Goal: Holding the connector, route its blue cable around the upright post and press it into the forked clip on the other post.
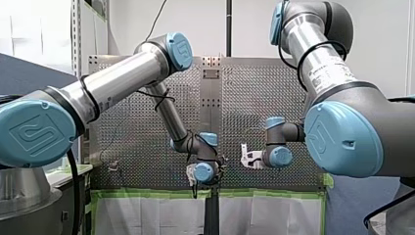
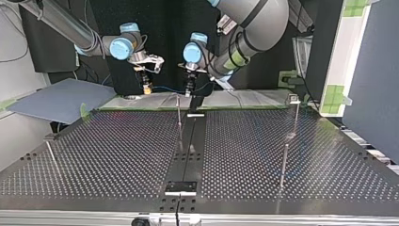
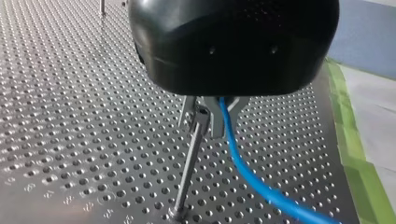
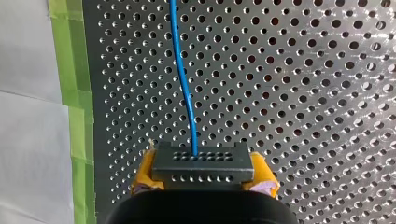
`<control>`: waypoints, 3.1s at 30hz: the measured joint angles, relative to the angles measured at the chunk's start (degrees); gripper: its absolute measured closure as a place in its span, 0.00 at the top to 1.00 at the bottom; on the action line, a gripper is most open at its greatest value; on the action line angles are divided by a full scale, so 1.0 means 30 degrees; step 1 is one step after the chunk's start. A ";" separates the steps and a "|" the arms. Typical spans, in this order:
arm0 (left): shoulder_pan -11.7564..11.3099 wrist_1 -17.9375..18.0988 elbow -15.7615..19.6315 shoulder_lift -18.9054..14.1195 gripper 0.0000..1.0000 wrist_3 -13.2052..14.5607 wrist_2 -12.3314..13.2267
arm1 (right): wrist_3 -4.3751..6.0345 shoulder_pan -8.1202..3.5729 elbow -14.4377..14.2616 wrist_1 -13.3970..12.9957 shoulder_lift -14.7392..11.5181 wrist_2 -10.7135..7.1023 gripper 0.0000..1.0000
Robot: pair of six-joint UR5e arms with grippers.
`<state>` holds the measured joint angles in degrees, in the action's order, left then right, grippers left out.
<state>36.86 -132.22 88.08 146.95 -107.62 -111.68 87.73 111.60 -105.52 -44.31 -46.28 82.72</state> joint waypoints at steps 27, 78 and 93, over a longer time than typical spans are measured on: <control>-0.0551 -0.1087 -0.1442 0.0153 0.00 -0.0017 0.0487 | 0.0334 -0.0370 0.0015 -0.0372 0.0016 -0.0005 0.00; -0.1300 -0.1292 -0.1820 0.0158 0.00 -0.0608 0.1257 | 0.1543 -0.1529 0.1654 0.0179 0.0944 -0.1219 0.00; -0.1410 -0.1334 -0.1815 0.0183 0.00 -0.0643 0.1590 | 0.1553 -0.1773 0.1697 0.0129 0.0964 -0.1236 0.00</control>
<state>32.63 -136.22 82.63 147.50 -109.55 -106.91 92.39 106.28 -100.43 -43.93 -43.39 79.01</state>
